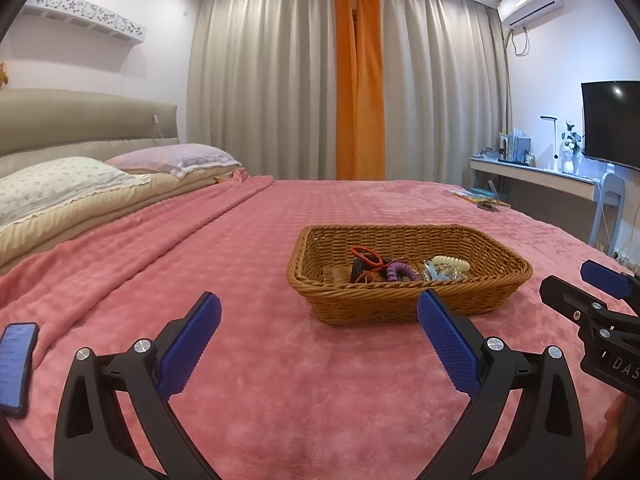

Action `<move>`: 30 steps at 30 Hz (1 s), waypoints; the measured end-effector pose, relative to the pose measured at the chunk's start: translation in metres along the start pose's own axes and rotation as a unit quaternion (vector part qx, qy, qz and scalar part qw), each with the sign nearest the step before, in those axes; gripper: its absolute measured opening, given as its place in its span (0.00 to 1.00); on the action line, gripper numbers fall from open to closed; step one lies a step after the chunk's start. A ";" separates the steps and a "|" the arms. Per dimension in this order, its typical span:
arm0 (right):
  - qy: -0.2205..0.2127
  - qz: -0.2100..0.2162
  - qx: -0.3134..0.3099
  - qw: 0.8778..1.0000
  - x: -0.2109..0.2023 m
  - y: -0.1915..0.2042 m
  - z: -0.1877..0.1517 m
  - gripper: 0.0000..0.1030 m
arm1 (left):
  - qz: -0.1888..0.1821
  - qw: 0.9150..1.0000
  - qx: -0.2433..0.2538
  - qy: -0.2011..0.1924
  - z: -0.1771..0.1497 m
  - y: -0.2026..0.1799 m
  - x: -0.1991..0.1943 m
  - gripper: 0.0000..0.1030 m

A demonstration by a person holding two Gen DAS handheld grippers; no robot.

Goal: Organize jewelry

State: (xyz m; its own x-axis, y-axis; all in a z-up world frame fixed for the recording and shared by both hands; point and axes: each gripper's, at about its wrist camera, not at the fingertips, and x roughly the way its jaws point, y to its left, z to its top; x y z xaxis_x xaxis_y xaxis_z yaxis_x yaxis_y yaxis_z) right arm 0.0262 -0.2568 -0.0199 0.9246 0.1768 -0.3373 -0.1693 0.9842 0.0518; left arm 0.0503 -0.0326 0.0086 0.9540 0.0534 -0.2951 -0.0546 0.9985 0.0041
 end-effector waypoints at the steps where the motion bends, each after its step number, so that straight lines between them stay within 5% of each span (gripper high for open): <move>1: 0.001 0.000 0.002 1.000 0.000 -0.001 0.000 0.74 | 0.000 1.000 0.000 0.000 0.000 0.000 0.000 0.93; 30: 0.004 -0.006 0.007 1.000 0.002 -0.004 0.001 0.80 | -0.004 1.000 0.005 0.000 0.000 0.000 -0.001 0.93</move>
State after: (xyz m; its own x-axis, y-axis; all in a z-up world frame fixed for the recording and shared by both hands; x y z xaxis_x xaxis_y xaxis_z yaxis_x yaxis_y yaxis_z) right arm 0.0292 -0.2600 -0.0199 0.9236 0.1653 -0.3458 -0.1539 0.9862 0.0606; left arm 0.0498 -0.0331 0.0091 0.9543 0.0464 -0.2953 -0.0451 0.9989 0.0111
